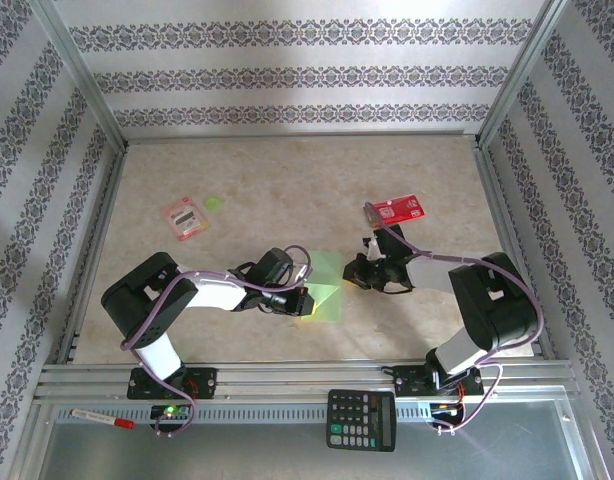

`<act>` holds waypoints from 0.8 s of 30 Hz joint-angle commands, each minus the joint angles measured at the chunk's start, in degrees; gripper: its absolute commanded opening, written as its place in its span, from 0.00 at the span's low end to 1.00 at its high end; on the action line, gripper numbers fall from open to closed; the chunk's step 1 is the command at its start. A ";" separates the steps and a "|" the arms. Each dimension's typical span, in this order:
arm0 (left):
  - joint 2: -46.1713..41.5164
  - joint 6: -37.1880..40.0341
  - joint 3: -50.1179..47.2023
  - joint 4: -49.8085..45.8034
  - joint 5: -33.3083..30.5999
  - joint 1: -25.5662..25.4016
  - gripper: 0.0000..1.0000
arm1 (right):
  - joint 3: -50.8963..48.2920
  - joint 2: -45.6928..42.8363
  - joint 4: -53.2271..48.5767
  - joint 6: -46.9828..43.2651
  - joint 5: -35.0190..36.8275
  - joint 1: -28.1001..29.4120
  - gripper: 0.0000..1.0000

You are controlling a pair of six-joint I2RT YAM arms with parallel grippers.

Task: Fold a paper plane with a square sheet of paper (pick it up from the middle)
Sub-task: Fold the triangle at the bottom-center of the table.

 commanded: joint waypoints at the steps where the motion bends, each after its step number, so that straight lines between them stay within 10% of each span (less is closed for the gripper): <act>1: 2.34 0.77 -2.19 -7.43 -3.45 0.08 0.00 | 0.01 -5.49 -1.56 0.42 0.62 2.44 0.10; 12: 2.63 0.61 -1.32 -7.69 -3.11 0.09 0.00 | -1.74 -2.41 5.40 8.70 4.93 15.96 0.09; 24: 1.84 0.99 -1.35 -8.49 -3.43 0.09 0.00 | -0.95 2.66 5.24 5.04 3.68 12.53 0.08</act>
